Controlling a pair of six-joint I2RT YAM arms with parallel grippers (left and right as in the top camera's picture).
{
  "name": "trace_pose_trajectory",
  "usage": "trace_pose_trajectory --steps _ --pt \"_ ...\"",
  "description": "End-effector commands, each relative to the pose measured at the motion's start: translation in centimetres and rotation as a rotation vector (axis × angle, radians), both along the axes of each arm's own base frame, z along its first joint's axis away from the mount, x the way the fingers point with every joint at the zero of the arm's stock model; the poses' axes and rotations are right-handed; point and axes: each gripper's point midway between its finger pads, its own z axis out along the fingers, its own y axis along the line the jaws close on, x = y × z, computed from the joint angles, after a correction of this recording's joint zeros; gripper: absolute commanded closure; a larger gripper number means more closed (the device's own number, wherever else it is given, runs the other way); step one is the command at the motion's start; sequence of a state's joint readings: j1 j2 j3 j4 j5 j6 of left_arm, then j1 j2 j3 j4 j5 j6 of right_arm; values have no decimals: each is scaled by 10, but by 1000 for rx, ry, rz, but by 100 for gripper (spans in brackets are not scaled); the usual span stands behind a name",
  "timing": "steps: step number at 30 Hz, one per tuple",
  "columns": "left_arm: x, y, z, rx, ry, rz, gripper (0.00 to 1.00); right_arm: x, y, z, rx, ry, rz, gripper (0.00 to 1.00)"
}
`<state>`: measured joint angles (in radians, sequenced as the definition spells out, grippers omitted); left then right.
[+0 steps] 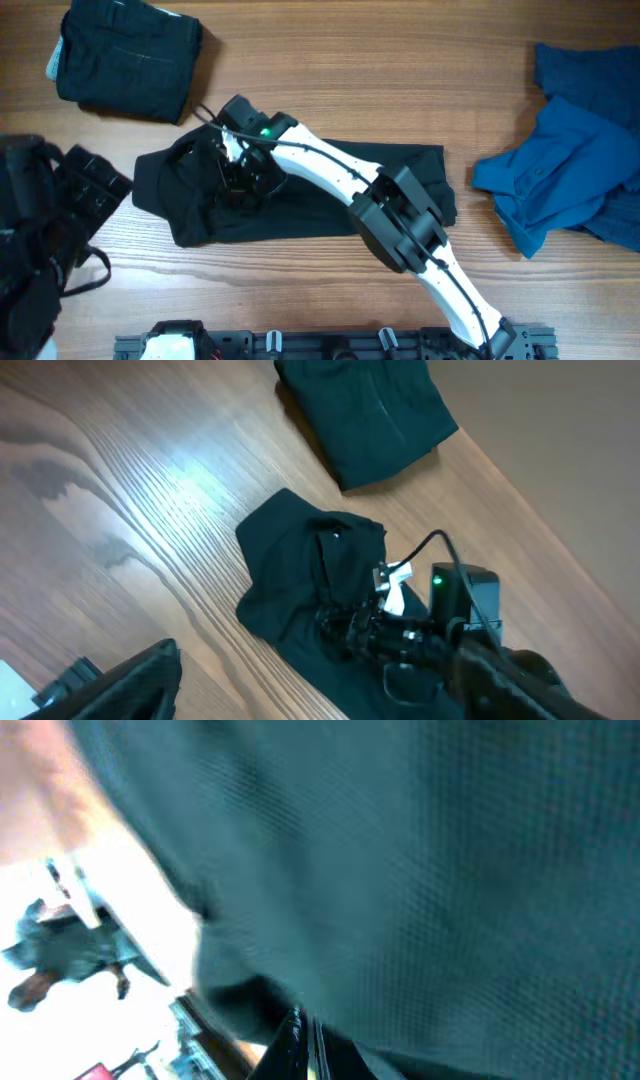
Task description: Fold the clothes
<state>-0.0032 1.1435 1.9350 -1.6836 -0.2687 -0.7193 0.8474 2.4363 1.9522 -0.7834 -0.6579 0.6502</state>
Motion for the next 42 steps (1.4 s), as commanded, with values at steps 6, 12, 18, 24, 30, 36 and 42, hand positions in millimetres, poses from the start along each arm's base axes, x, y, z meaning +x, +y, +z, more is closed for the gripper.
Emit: trace_pose_trajectory --steps 6,12,18,24,30,36,42 --pt "8 4 -4 29 36 -7 11 51 -65 101 -212 -392 -183 84" --pt "10 4 -4 28 42 -7 0 62 -147 150 -302 -360 -284 34" --pt "10 4 -5 30 45 -11 0 63 -240 146 -475 -275 -242 19" --pt "12 0 -28 14 126 -28 0 64 -327 136 -685 -194 -278 6" --pt "18 -4 -84 -12 328 -42 0 71 -386 135 -728 -124 -359 0" --pt "36 -28 -133 -126 470 -131 0 61 -417 121 -665 -41 -303 0" --pt "47 -31 -161 -148 570 -141 0 26 -436 80 -671 130 -297 1"
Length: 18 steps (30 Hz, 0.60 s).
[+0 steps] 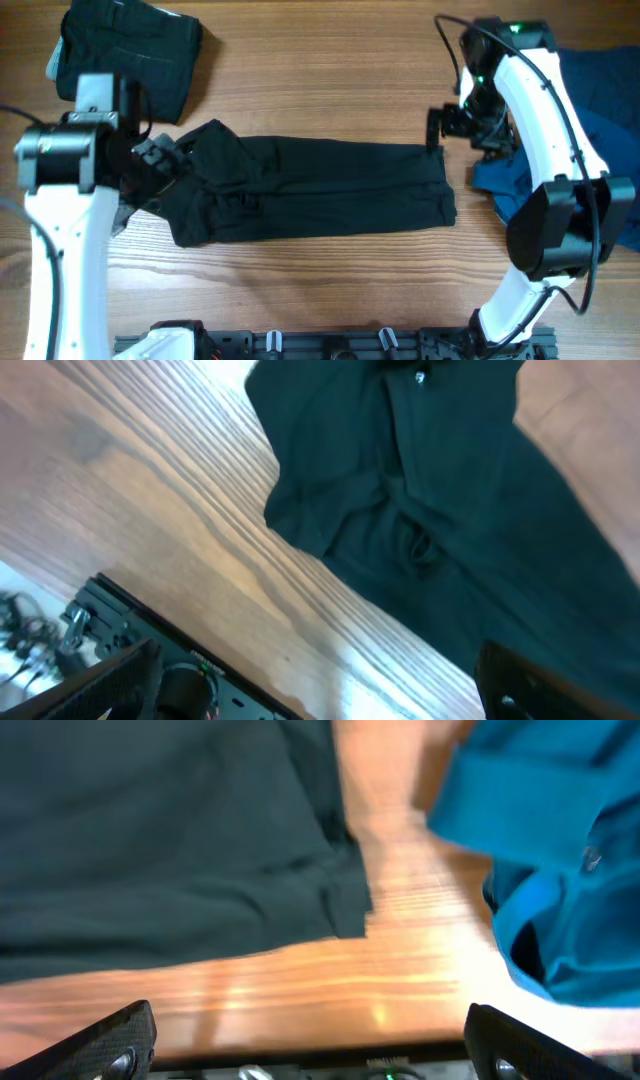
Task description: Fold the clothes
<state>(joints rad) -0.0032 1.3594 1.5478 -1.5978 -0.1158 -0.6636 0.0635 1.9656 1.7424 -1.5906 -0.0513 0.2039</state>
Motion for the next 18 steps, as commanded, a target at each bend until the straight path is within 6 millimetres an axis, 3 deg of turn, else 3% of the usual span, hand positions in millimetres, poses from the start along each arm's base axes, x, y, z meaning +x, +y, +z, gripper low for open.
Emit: trace_pose_trajectory --steps 1,5,9,16,17,18 --pt "7 -6 -14 -39 48 -22 0 -19 1 -26 51 83 15 1" --pt "16 -12 -17 -74 34 -28 0 -12 9 -44 85 44 20 1" --pt "18 -12 -17 -75 25 -28 0 13 27 -49 180 -64 19 5" --pt "20 -12 -16 -74 17 -29 0 50 57 -50 286 -236 150 34" --pt "20 -12 -16 -75 16 -28 0 53 60 -50 283 -251 161 43" --pt "20 -12 -16 -75 16 -28 0 57 64 -50 282 -271 174 63"
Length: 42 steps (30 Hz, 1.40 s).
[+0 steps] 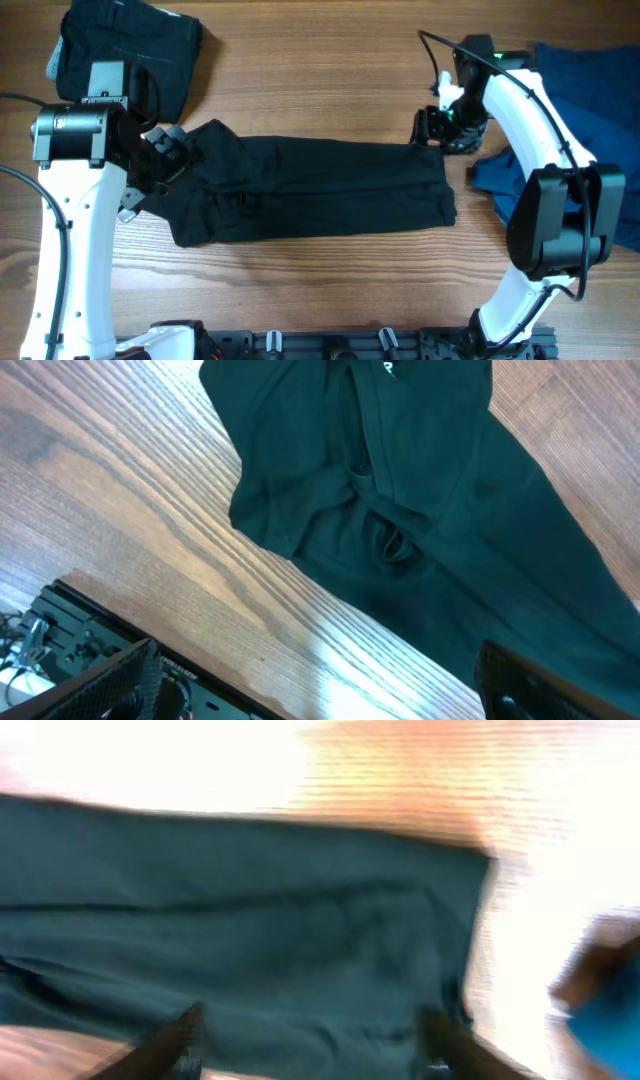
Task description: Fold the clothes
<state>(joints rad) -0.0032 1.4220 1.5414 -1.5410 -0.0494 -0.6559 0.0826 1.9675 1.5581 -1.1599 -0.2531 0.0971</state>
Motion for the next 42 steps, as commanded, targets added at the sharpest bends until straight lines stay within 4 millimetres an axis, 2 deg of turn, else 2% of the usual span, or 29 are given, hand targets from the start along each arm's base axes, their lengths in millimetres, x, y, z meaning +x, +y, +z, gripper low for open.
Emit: trace_pose_trajectory --steps 1,3,5,10,14,17,25,31,38,42 --pt "0 0 -2 -10 3 -11 0 6 22 -2 43 -46 82 73" --pt "0 0 -2 -10 3 -11 0 12 27 -3 36 -76 98 89" --pt "0 0 -2 -10 3 -11 0 15 30 -5 27 -89 105 96" --pt "1 0 -2 -10 1 -11 0 15 31 -19 11 -63 100 96" --pt "2 0 -1 -10 -5 -11 0 10 24 -30 -32 -21 89 96" --pt "2 0 -1 -10 -5 -11 0 9 16 -33 -81 -15 83 96" --pt "4 0 -1 -10 -12 -11 0 3 14 -45 -89 -5 94 96" --pt "4 0 -1 -10 -12 -11 0 -9 10 -60 -102 23 95 96" --pt "4 0 -1 -11 -12 -11 0 -24 1 -62 -146 80 100 96" --pt "4 -1 -1 -13 -12 -11 0 -27 -15 -56 -247 109 28 96"
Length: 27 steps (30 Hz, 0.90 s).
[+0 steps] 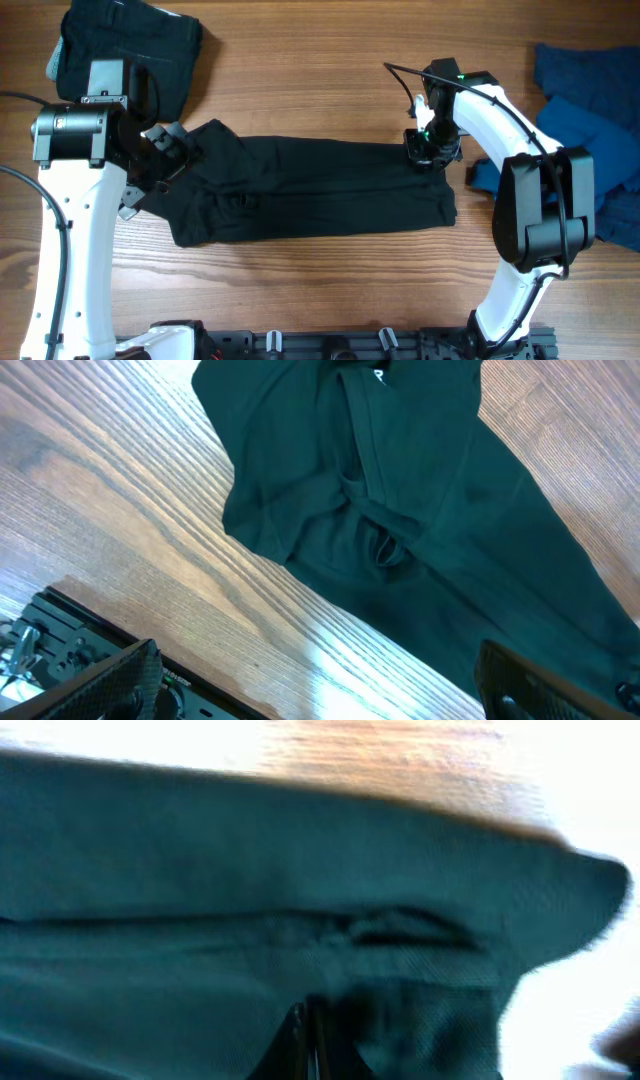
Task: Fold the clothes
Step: 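Grasp the black shirt strip's right end corner with the right gripper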
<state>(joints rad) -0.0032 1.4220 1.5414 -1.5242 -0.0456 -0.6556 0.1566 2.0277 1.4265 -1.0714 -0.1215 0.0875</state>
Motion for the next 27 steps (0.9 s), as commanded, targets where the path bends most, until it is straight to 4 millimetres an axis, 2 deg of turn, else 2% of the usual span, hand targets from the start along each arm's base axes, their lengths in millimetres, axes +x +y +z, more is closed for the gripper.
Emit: trace_pose_trajectory --steps 1,6,10,13,17,18,20,23,27 --pt "0 0 -2 -9 5 -10 0 -1 -19 4 -125 19 -70 96" --pt "0 0 -2 -9 5 -10 0 -7 -19 30 -126 66 -68 96" --pt "0 0 -2 -9 5 -11 0 -23 -21 35 -136 133 -51 96" --pt "0 0 -2 -9 5 -10 0 -25 -21 36 -136 142 -57 96" --pt "0 0 -2 -9 5 -10 0 -11 -14 33 -101 85 -86 96" --pt "0 0 -2 -9 5 -11 0 2 -4 31 -48 38 -93 96" --pt "0 0 -2 -8 5 -11 0 15 3 30 -3 -11 -93 95" --pt "0 0 -2 -9 5 -11 0 37 20 32 95 -97 -67 88" --pt "0 0 -2 -9 5 -11 0 50 24 29 117 -145 -69 86"
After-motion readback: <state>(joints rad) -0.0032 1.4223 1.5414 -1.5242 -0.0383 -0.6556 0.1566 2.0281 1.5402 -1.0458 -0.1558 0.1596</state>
